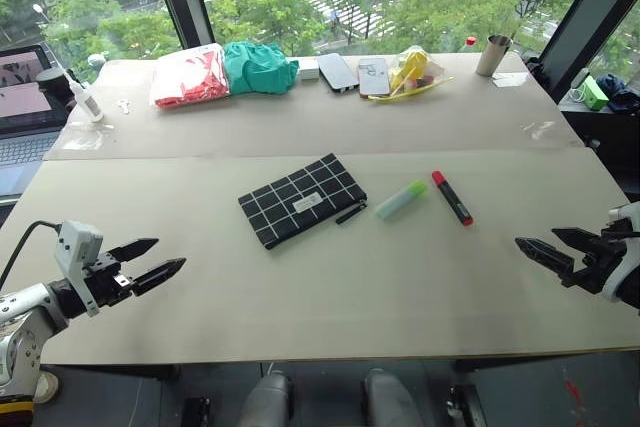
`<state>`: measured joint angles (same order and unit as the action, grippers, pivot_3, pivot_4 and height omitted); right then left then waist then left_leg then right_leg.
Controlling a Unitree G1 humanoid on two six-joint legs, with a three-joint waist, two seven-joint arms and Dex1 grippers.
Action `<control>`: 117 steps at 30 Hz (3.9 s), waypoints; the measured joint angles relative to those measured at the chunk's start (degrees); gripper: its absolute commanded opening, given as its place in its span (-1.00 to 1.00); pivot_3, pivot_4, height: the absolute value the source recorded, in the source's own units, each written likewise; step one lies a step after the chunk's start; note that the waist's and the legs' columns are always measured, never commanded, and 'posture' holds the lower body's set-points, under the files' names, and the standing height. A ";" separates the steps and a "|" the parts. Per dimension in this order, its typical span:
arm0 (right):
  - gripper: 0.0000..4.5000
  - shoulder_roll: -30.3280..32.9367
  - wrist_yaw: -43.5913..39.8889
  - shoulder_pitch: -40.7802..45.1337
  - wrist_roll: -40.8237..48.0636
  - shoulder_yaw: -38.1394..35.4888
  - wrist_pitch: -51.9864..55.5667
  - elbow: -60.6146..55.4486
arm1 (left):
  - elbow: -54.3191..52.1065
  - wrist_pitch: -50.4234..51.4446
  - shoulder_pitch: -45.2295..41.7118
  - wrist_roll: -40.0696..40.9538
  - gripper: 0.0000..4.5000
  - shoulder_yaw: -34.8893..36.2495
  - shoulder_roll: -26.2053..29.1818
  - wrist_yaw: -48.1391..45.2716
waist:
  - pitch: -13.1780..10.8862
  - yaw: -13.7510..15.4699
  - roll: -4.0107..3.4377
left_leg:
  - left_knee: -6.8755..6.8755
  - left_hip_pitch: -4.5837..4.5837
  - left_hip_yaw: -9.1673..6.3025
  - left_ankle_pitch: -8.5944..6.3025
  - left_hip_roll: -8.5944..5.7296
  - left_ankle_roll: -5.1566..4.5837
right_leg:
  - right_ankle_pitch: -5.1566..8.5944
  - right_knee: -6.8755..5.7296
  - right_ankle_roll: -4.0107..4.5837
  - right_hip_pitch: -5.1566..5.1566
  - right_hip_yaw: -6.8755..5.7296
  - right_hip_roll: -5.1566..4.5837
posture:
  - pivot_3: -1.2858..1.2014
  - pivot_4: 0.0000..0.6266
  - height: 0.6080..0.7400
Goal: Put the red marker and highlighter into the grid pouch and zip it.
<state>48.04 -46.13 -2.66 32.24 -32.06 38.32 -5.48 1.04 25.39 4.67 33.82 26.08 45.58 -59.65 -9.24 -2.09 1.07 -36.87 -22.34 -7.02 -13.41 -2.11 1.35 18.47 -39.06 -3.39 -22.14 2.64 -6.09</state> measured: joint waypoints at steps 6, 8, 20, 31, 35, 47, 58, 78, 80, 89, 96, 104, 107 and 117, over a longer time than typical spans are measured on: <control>0.99 0.00 -0.14 0.89 -0.08 1.60 0.00 0.07 | -0.32 0.12 -1.51 -0.12 1.00 -0.02 0.97 0.45 | 0.00 -0.01 0.00 | 0.00 0.00 0.00 0.00 0.00 0.00 | 0.00 0.00 0.00 0.00 0.00 0.00 | 0.03 -0.52 1.00; 0.99 0.00 -0.22 1.34 -0.07 2.29 0.00 0.07 | -0.99 -0.05 -2.09 -0.23 1.00 -0.02 1.51 0.51 | 0.00 -0.02 0.00 | 0.00 0.00 0.00 0.00 -0.01 0.00 | 0.00 0.00 0.00 0.00 0.00 0.00 | 0.03 -0.52 1.00; -0.10 0.92 -0.57 22.50 3.39 14.06 4.63 -5.42 | 3.79 -28.71 -12.54 -11.29 1.00 -8.76 -0.70 -6.76 | 0.00 -0.44 -0.01 | 0.03 -0.01 0.04 -0.01 0.06 -0.02 | -0.03 0.04 0.05 -0.03 -0.09 0.02 | 0.03 -0.52 1.00; -0.99 -12.32 -6.98 38.26 -3.56 40.33 1.55 1.33 | 14.37 -49.50 -15.21 -18.10 1.00 -14.27 -0.65 -11.35 | 0.00 -0.54 0.00 | -0.07 -0.12 -0.02 -0.02 0.02 -0.04 | -0.03 0.00 0.04 -0.18 -0.14 0.01 | 0.03 -0.52 1.00; -0.99 -18.83 -6.34 45.46 -10.28 45.75 -3.06 11.39 | 17.60 -52.55 -17.41 -18.51 1.00 -15.13 0.34 -12.10 | 0.00 -0.72 0.00 | -0.07 -0.15 -0.04 -0.01 0.00 -0.01 | -0.03 -0.04 0.04 -0.28 -0.14 0.00 | 0.03 -0.52 1.00; -0.99 -27.34 1.86 55.98 -30.24 52.03 -19.81 35.87 | 21.89 -48.50 -22.87 -18.68 1.00 -21.37 -1.10 -14.63 | 0.00 -1.55 0.00 | -0.09 -0.29 -0.13 0.07 -0.03 0.11 | -0.03 -0.46 0.04 -0.61 -0.24 0.00 | 0.03 -0.52 1.00; -0.99 -27.27 2.87 56.15 -39.93 54.57 -20.30 37.36 | 30.38 -53.89 -29.58 -21.50 1.00 -23.14 -1.40 -14.85 | 0.02 -2.88 0.03 | -0.12 -0.49 -0.15 0.23 -0.04 0.37 | -0.03 -1.02 0.04 -0.98 -0.27 -0.01 | 0.03 -0.52 1.00; -0.99 -29.08 4.93 55.22 -42.95 53.45 -18.79 37.21 | 52.16 -82.88 -43.28 -41.54 1.00 -34.99 -5.46 1.52 | 0.13 -1.35 -0.01 | -0.29 -0.33 -0.21 0.26 -0.13 0.41 | -0.03 -1.10 0.04 -0.84 -0.29 -0.06 | 0.03 -0.52 1.00; -0.99 -29.09 4.98 55.20 -42.95 53.39 -18.45 37.08 | 53.11 -84.33 -44.40 -43.29 1.00 -36.01 -5.78 3.38 | 0.13 -1.28 -0.01 | -0.30 -0.33 -0.22 0.26 -0.14 0.41 | -0.03 -1.10 0.04 -0.83 -0.29 -0.06 | 0.03 -0.52 1.00; -1.00 -29.13 4.93 54.72 -42.89 53.19 -17.63 36.20 | 58.34 -89.63 -47.55 -47.63 -0.11 -39.83 -9.28 9.01 | 0.14 -1.11 -0.01 | -0.36 -0.40 -0.22 0.26 -0.17 0.41 | -0.03 -1.09 0.04 -0.88 -0.29 -0.08 | 0.03 -0.52 1.00; -1.00 -29.16 4.90 54.02 -42.66 52.88 -17.25 35.04 | 60.14 -91.79 -48.66 -47.21 -0.99 -40.98 -8.91 8.70 | 0.15 -1.60 -0.01 | -0.35 -0.44 -0.23 0.26 -0.17 0.41 | -0.03 -1.08 0.04 -0.91 -0.30 -0.08 | 0.03 -0.52 1.00; -0.54 -29.63 2.74 51.07 -37.39 47.64 -14.14 30.68 | 59.88 -91.63 -47.40 -40.64 -1.00 -40.75 -9.11 2.23 | 0.15 -2.04 -0.02 | -0.33 -0.50 -0.26 0.25 -0.16 0.40 | -0.03 -1.07 0.04 -0.95 -0.31 -0.08 | 0.03 -0.52 1.00; -0.08 -29.22 -0.22 48.95 -31.30 43.46 -8.37 24.33 | 58.45 -91.61 -46.20 -37.03 -1.00 -40.68 -9.12 -1.28 | 0.15 -2.18 -0.02 | -0.34 -0.62 -0.27 0.26 -0.16 0.41 | -0.03 -1.09 0.04 -1.01 -0.30 -0.08 | 0.03 -0.52 1.00; 0.64 -21.49 -0.93 44.78 -16.54 28.24 13.33 6.87 | 52.79 -89.02 -41.01 -28.52 -1.00 -39.29 -9.10 -6.98 | 0.14 -1.99 -0.02 | -0.34 -0.68 -0.32 0.22 -0.17 0.33 | -0.03 -1.04 0.04 -1.01 -0.30 -0.09 | 0.03 -0.52 1.00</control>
<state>26.55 -47.06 42.13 15.70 -3.81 51.65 1.39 53.83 -63.63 -36.33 5.29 -13.22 36.48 -66.62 -9.10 -4.08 1.06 -37.22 -23.02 -7.34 -13.19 -2.28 1.69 18.44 -40.10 -3.35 -23.15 2.33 -6.18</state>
